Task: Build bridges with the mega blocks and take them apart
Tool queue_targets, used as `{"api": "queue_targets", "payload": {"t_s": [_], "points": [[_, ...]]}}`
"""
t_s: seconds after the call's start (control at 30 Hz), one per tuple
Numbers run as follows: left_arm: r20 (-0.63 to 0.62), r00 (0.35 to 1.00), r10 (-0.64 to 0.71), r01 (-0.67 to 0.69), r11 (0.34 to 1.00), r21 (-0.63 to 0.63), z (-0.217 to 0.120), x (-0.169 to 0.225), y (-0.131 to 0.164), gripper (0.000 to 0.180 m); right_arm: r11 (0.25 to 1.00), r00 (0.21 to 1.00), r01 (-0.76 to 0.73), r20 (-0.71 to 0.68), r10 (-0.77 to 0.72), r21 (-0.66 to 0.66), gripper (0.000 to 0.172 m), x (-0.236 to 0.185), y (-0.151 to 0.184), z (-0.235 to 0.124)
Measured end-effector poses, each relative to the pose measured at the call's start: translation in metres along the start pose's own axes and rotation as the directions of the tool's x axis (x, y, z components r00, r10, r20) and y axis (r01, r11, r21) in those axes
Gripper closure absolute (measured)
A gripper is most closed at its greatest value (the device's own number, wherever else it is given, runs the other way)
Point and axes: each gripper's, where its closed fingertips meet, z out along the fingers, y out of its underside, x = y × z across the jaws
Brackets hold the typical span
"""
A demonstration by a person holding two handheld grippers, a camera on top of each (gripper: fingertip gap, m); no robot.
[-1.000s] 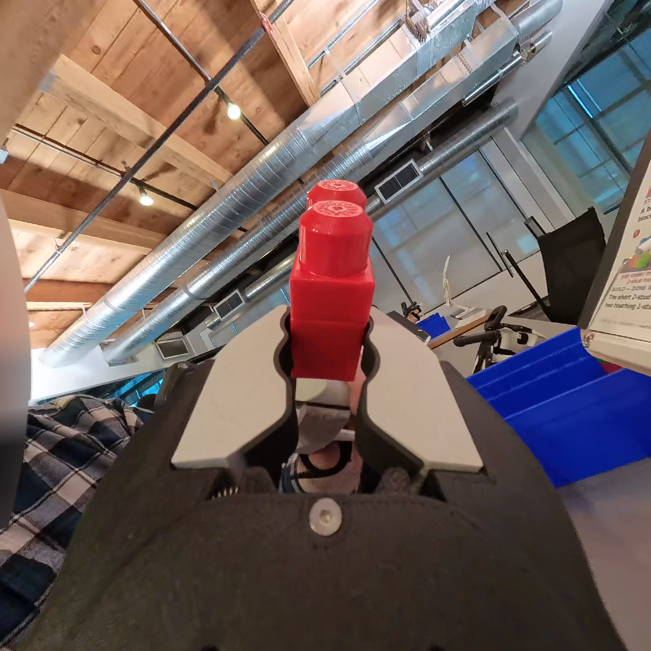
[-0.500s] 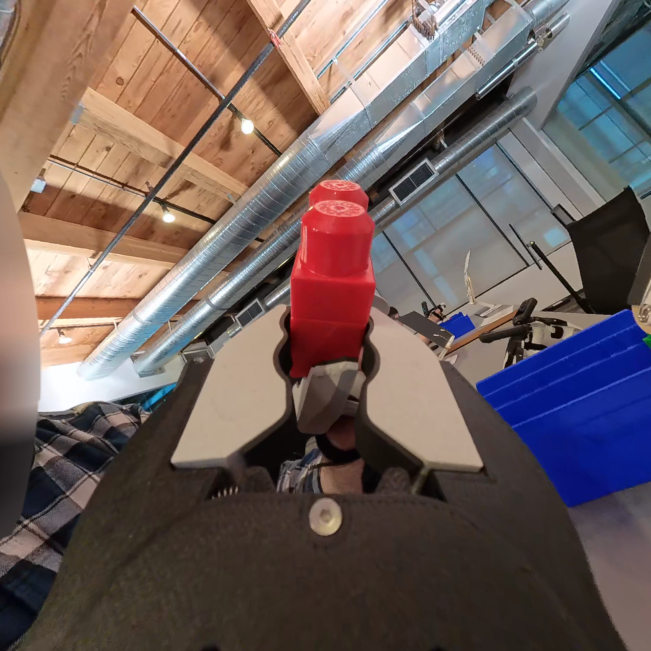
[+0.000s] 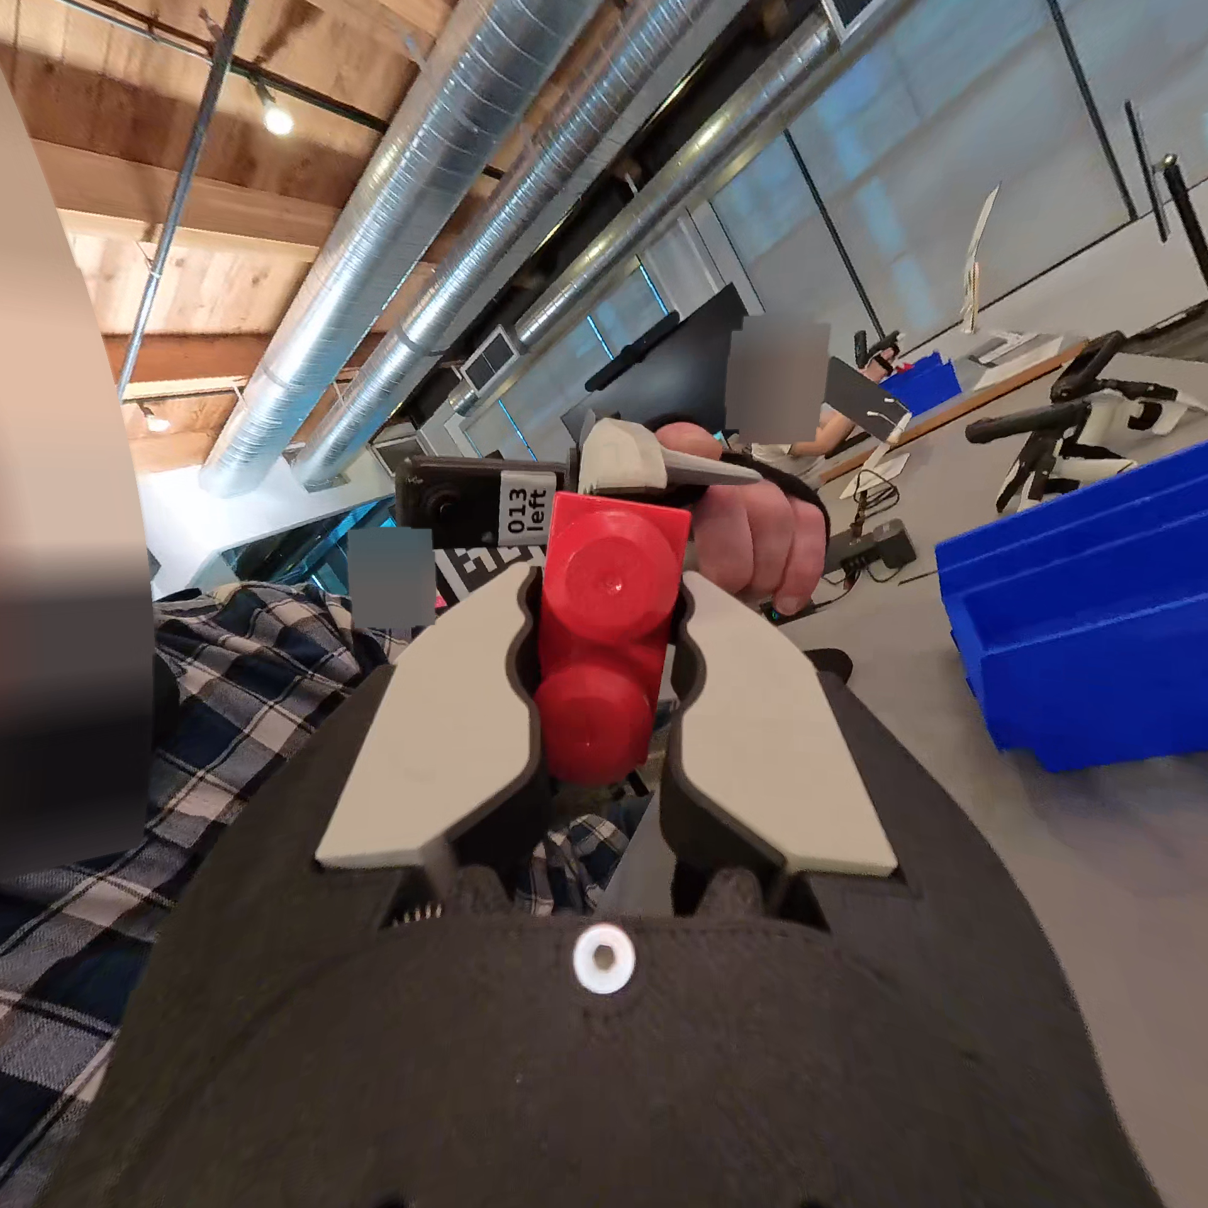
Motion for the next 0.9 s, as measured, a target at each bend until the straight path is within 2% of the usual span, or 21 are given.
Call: {"api": "queue_targets", "payload": {"t_s": [0.2,0.4,0.47,0.5,0.57,0.67,0.73,0.87,0.9], "points": [[0.023,0.999,0.047,-0.047,0.998,-0.029,0.0,-0.002,0.0,0.105,1.0,1.0,-0.001,0.004,0.001,-0.002,0.133,-0.003,-0.002,0.0],[0.004,0.994,0.106,-0.105,0.993,-0.052,-0.006,0.001,-0.007,0.106,0.996,0.999,0.029,0.019,-0.027,-0.084,0.134,-0.013,0.003,0.001],[0.008,0.996,0.089,-0.089,0.995,-0.037,-0.017,-0.004,-0.012,0.106,1.0,1.0,0.009,0.022,-0.009,0.001,0.134,-0.015,-0.018,-0.017],[0.042,0.996,0.081,-0.08,0.996,-0.034,-0.028,-0.013,-0.012,0.106,0.999,0.999,0.034,-0.022,-0.033,0.038,0.134,-0.012,-0.031,-0.034],[0.082,0.995,0.054,-0.05,0.998,-0.043,-0.05,-0.028,-0.009,0.106,0.988,0.973,0.153,-0.175,-0.152,-0.012,0.134,-0.007,-0.045,-0.062],[0.091,0.994,0.062,-0.054,0.994,-0.093,-0.061,-0.028,0.001,0.106,0.968,0.879,0.231,-0.404,-0.251,-0.098,0.134,0.004,-0.063,-0.104],[0.059,0.997,0.055,-0.048,0.993,-0.108,-0.057,-0.017,0.005,0.105,0.965,0.798,0.215,-0.542,-0.263,-0.152,0.134,0.017,-0.068,-0.143],[0.025,0.997,0.069,-0.065,0.989,-0.134,-0.046,0.0,0.013,0.105,0.968,0.536,0.168,-0.808,-0.247,-0.185,0.134,0.045,-0.078,-0.239],[0.026,0.998,0.053,-0.049,0.991,-0.125,-0.044,0.001,0.013,0.105,0.974,0.414,0.134,-0.883,-0.223,-0.183,0.118,0.056,-0.079,-0.27]]}}
